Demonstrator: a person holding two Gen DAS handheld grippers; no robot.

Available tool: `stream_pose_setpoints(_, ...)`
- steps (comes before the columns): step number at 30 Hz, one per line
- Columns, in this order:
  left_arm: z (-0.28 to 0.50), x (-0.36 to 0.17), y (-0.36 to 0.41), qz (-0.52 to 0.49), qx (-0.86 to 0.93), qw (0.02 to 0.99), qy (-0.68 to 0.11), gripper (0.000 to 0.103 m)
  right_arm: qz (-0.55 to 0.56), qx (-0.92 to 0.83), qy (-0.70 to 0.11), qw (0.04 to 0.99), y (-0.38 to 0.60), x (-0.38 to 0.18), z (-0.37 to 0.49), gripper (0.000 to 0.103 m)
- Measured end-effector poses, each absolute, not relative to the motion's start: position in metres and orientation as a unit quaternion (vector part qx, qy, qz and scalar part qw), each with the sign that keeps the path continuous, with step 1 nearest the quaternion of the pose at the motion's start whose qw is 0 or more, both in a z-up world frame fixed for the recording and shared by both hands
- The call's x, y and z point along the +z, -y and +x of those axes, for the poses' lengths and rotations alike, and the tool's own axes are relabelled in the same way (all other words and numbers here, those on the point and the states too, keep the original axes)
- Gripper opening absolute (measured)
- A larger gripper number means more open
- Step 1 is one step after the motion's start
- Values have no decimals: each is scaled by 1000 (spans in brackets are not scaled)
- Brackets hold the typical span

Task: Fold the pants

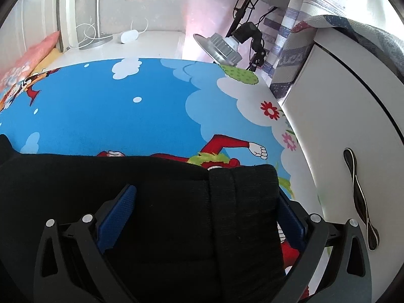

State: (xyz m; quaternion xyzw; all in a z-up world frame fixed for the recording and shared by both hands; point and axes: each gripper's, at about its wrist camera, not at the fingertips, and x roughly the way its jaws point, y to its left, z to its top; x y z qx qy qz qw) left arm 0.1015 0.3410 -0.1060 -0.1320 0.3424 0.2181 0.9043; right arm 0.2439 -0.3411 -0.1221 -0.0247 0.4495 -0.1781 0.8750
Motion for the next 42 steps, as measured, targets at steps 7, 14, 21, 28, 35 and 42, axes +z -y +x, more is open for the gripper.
stream_pose_setpoints(7,86,-137,-288,-109,186,901,-376,51,-122,-264,-328,899,283,-69,226,97)
stream_pose_setpoints(14,80,-138,-286,-117,200,896,-380,52,-201,82,-292,932,46,-42,215,95)
stream_pose_setpoints(21,76,-138,-287,-119,204,893,-382,53,-166,249,-356,885,-99,-92,214,95)
stream_pose_setpoints(28,76,-139,-289,-125,203,894,-379,57,-163,225,-420,864,-121,-137,232,95)
stream_pose_setpoints(35,51,-130,-331,-212,233,887,-337,56,-163,215,-432,860,-119,-145,236,98)
stream_pose_setpoints(42,-5,-133,-429,-383,262,845,-267,54,-171,210,-424,864,-121,-145,234,98)
